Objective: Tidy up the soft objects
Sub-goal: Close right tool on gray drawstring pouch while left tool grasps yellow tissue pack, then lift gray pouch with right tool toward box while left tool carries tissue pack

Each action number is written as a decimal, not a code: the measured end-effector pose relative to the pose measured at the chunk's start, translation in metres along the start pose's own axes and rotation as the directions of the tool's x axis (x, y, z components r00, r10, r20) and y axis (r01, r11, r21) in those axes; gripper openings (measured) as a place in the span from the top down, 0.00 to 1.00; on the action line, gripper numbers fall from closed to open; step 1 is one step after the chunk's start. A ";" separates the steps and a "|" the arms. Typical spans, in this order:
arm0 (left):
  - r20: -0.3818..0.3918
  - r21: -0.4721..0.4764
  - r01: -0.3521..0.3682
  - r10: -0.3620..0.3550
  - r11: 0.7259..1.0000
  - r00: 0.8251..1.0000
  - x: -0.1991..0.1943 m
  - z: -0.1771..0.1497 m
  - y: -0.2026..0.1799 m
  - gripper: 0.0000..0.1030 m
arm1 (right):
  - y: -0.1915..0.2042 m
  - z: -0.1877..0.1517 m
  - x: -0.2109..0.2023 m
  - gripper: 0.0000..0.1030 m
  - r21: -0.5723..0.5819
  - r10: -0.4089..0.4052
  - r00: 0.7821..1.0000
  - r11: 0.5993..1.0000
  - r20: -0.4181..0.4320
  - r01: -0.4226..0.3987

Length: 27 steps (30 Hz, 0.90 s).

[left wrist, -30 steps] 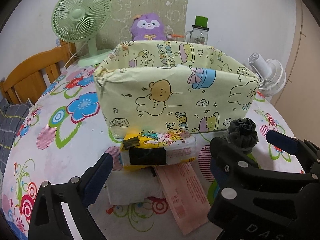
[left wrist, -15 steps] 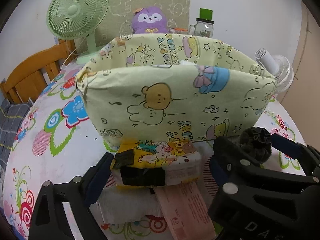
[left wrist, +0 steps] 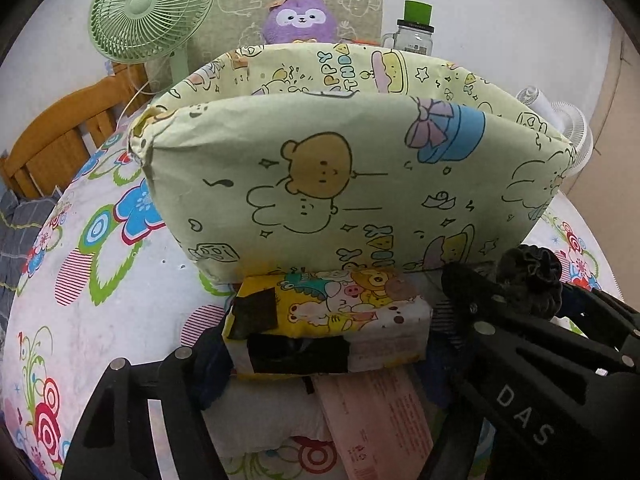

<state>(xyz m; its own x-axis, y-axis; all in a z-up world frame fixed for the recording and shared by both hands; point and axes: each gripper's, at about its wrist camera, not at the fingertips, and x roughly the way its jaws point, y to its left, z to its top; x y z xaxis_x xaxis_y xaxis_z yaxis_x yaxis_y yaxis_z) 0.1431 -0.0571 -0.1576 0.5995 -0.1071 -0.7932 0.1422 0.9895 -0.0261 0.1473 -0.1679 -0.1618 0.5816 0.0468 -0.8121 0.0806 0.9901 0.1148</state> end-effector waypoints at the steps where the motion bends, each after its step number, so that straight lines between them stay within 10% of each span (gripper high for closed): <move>1: 0.000 -0.001 0.001 -0.001 1.000 1.000 0.000 0.000 0.000 0.26 | 0.000 0.000 0.000 0.47 0.000 0.000 1.000 1.000 0.002 0.000; 27: 0.110 0.003 0.016 -0.016 1.000 0.994 -0.048 -0.005 0.000 0.27 | 0.008 -0.009 -0.053 0.50 -0.027 0.023 0.993 0.999 0.114 -0.020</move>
<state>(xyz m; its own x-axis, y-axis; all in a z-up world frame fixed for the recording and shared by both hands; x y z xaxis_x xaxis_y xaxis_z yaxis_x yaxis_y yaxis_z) 0.1103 -0.0519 -0.1220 0.6799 -0.1334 -0.7211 0.1541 0.9874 -0.0374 0.1102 -0.1609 -0.1228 0.6719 0.0546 -0.7386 0.0465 0.9922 0.1157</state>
